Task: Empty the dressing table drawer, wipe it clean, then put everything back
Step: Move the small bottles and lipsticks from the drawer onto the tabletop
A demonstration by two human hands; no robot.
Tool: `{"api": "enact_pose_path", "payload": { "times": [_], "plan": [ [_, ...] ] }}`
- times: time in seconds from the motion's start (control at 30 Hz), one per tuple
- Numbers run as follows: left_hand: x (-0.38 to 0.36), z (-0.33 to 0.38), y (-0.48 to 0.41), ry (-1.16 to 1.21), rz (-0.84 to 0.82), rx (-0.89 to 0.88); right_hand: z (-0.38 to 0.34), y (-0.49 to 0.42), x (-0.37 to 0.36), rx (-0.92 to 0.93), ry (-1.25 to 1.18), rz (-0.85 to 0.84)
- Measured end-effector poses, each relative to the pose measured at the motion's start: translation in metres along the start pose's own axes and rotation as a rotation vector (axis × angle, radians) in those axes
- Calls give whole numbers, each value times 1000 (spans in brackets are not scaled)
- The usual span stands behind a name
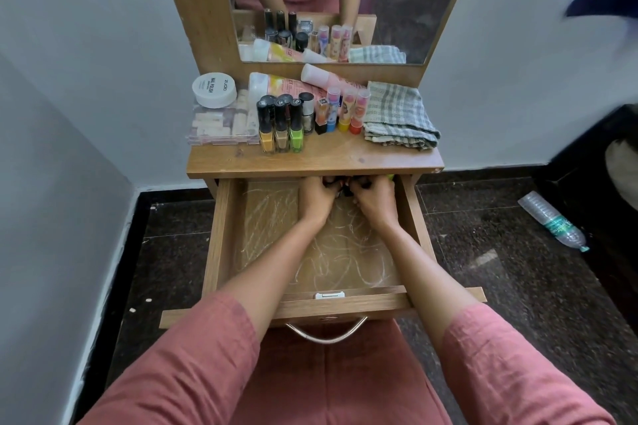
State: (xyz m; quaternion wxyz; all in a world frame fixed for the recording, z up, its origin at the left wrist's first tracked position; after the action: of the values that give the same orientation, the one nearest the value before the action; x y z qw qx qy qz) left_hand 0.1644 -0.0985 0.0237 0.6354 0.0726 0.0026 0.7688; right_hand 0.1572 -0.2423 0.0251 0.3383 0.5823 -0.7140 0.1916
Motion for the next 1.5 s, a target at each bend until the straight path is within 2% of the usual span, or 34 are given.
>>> {"api": "enact_pose_path", "payload": {
  "times": [0.23, 0.33, 0.53, 0.77, 1.17, 1.5],
  "plan": [
    [15, -2, 10, -35, -75, 7, -2, 12, -3, 122, 81, -101],
    [20, 12, 20, -73, -123, -55, -8, 22, 1, 182, 74, -113],
    [30, 47, 46, -177, -210, -182, -27, 50, 18, 330, 55, -48],
    [42, 92, 56, -210, -248, -277, -58, 72, 45, 389, -49, 16],
    [50, 179, 28, -349, -222, -508, -120, 46, 86, 443, -158, 143],
    [50, 192, -3, -494, -128, -573, -134, 2, 73, 418, -143, 163]
  ]
}}
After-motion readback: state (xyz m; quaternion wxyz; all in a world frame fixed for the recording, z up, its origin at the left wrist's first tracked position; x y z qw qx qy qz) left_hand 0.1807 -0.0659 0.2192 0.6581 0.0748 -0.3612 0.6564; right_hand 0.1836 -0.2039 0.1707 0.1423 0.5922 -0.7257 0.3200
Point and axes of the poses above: each hand's wrist, its own y-axis away from the middle knuckle, its own x-axis out of the back of the hand, z = x × y, the point moved 10 cm from there along -y, towards the middle knuckle, and after that the axes turned 14 degrees about y, right-handed, at the moved point
